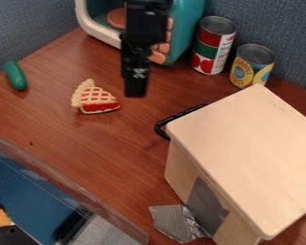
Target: Open the drawer
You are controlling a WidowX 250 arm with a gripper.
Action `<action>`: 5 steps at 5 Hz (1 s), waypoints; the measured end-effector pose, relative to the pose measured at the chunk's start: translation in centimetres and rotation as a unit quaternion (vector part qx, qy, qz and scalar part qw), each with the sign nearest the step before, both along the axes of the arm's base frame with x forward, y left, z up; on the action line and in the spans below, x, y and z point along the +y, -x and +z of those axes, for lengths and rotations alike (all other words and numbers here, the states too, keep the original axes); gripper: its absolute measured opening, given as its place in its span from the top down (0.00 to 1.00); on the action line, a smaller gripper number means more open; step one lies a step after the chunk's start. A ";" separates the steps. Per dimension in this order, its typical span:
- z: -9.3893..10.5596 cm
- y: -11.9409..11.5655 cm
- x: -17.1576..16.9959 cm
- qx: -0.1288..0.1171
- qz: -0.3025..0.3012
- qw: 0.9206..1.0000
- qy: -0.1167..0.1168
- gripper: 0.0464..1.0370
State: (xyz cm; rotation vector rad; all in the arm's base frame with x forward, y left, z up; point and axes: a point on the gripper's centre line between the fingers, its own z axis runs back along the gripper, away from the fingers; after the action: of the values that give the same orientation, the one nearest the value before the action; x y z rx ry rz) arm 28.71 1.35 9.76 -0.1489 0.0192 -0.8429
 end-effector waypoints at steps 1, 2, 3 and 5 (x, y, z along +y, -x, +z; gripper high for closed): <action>-0.8 -0.6 -2.3 0.005 0.035 0.999 0.001 0.04; -2.7 -1.7 -2.9 0.012 0.079 0.997 -0.006 0.04; -4.3 -3.2 -2.8 0.004 0.094 0.995 -0.023 0.04; -6.2 -5.3 -3.1 0.000 0.121 0.992 -0.031 0.04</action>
State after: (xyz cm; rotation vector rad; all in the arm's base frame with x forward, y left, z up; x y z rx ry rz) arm 33.99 -1.78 3.59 -0.0915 0.0265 -0.5994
